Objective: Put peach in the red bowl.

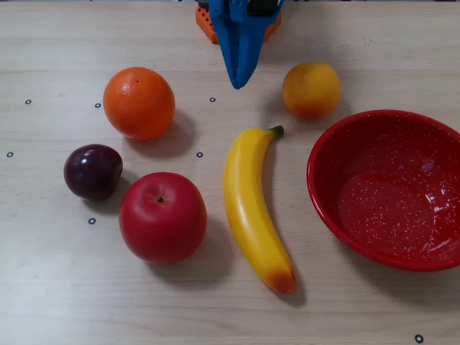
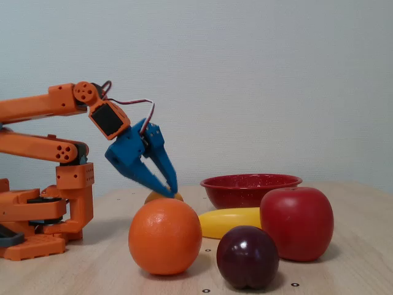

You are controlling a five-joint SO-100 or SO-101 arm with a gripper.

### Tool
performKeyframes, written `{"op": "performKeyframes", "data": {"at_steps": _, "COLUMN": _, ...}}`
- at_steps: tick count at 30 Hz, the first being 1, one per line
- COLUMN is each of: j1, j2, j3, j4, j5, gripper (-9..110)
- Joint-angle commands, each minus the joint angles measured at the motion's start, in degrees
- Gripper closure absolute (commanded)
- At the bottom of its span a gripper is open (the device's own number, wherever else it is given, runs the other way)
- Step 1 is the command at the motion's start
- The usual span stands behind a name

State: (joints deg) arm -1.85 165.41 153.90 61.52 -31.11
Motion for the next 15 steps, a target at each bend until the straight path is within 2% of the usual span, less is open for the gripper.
{"op": "performKeyframes", "data": {"at_steps": 1, "j1": 0.8, "j2": -1.8, "j3": -8.4, "j4": 1.9, "j5": -4.0, "gripper": 102}}
{"op": "performKeyframes", "data": {"at_steps": 11, "j1": 0.3, "j2": -12.9, "j3": -18.8, "j4": 12.0, "j5": -14.1, "gripper": 101}}
{"op": "performKeyframes", "data": {"at_steps": 15, "j1": 0.2, "j2": -17.1, "j3": -22.5, "j4": 16.1, "j5": -14.9, "gripper": 91}}
